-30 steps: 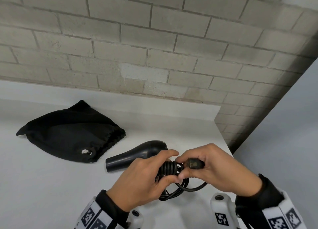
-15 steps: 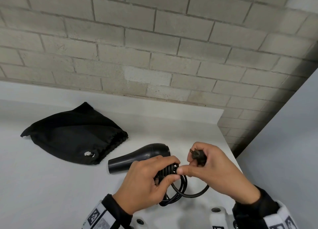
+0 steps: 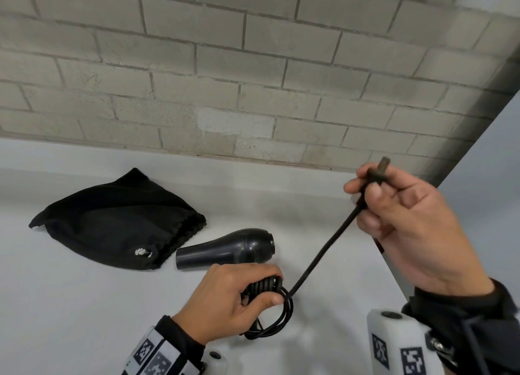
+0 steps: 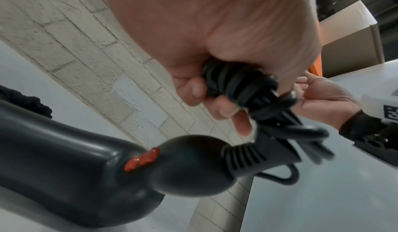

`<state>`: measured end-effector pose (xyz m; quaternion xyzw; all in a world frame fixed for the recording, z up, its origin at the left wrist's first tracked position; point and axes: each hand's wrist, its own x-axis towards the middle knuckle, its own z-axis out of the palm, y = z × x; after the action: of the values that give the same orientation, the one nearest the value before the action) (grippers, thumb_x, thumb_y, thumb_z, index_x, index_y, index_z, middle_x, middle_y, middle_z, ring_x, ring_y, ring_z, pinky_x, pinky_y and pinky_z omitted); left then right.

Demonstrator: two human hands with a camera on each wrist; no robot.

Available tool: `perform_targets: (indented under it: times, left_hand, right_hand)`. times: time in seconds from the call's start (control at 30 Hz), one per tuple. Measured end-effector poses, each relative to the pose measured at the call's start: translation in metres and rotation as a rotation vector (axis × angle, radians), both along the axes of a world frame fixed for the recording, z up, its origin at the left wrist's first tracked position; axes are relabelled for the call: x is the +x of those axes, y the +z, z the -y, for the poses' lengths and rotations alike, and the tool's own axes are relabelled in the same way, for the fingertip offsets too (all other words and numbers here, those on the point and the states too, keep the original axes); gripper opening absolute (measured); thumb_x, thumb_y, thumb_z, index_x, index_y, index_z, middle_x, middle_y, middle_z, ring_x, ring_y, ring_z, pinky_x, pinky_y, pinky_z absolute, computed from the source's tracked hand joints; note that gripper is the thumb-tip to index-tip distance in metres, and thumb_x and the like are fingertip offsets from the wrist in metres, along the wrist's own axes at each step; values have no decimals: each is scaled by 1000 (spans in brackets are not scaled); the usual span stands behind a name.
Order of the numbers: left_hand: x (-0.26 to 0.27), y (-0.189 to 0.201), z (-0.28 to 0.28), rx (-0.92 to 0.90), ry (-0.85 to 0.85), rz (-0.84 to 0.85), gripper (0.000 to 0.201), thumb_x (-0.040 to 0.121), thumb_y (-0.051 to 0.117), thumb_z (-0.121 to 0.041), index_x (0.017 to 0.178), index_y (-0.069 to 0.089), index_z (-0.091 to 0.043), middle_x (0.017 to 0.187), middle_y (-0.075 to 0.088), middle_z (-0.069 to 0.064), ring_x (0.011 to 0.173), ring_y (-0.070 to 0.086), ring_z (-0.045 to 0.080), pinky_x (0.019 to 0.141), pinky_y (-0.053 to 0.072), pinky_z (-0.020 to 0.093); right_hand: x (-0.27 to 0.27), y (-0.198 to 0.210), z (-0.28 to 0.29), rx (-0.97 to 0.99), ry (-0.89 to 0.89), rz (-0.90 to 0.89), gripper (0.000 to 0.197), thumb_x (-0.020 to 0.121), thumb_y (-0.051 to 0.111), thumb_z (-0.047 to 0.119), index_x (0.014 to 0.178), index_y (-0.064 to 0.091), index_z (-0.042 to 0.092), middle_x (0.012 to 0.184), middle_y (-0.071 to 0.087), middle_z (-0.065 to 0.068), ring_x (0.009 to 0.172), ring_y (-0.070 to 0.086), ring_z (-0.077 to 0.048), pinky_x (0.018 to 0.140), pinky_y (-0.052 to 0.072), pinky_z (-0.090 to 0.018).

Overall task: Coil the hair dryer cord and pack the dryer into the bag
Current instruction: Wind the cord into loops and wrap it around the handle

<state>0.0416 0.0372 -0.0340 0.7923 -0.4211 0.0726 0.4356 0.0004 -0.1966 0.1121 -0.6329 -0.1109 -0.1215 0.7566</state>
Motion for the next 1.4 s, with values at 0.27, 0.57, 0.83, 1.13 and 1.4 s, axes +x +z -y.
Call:
perform_targets:
  times: [0.27, 0.57, 0.83, 1.13, 1.4]
  left_hand:
    - [-6, 6, 4, -116, -59, 21, 31, 81, 76, -56, 92, 64, -29, 70, 56, -15, 57, 50, 8, 53, 46, 28]
    - [-6, 6, 0, -284, 0, -37, 35, 91, 61, -56, 92, 66, -22, 69, 49, -17, 57, 48, 10, 54, 40, 22]
    - [-8, 1, 3, -387, 36, -159, 35, 90, 66, -52, 94, 69, -17, 67, 57, 1, 54, 54, 26, 48, 46, 42]
    - [-13, 8, 11, -403, 49, -260, 32, 89, 66, -50, 97, 69, -19, 66, 58, 3, 56, 55, 28, 52, 46, 48]
    - [-12, 10, 15, -369, 102, -211, 25, 90, 64, -49, 94, 68, -25, 81, 65, -2, 74, 63, 24, 64, 52, 44]
  right_hand:
    - [27, -2, -14, 112, -200, -45, 29, 74, 72, 24, 98, 60, 13, 78, 66, 0, 44, 48, -4, 43, 42, -16]
    - [40, -93, -3, 179, -397, -272, 13, 94, 58, 5, 101, 62, 15, 85, 61, -10, 70, 57, -19, 58, 50, -24]
    - [10, -139, -19, 249, -284, -350, 26, 93, 57, 15, 114, 63, 0, 97, 65, -10, 84, 63, -25, 77, 50, -35]
    - [-8, -153, -31, -668, -266, -271, 13, 95, 60, 25, 99, 70, 31, 96, 64, 6, 82, 64, -8, 77, 51, -19]
    - [-19, -126, -58, 58, 30, -468, 21, 79, 75, 17, 98, 73, 9, 92, 73, -25, 79, 68, -28, 72, 55, -32]
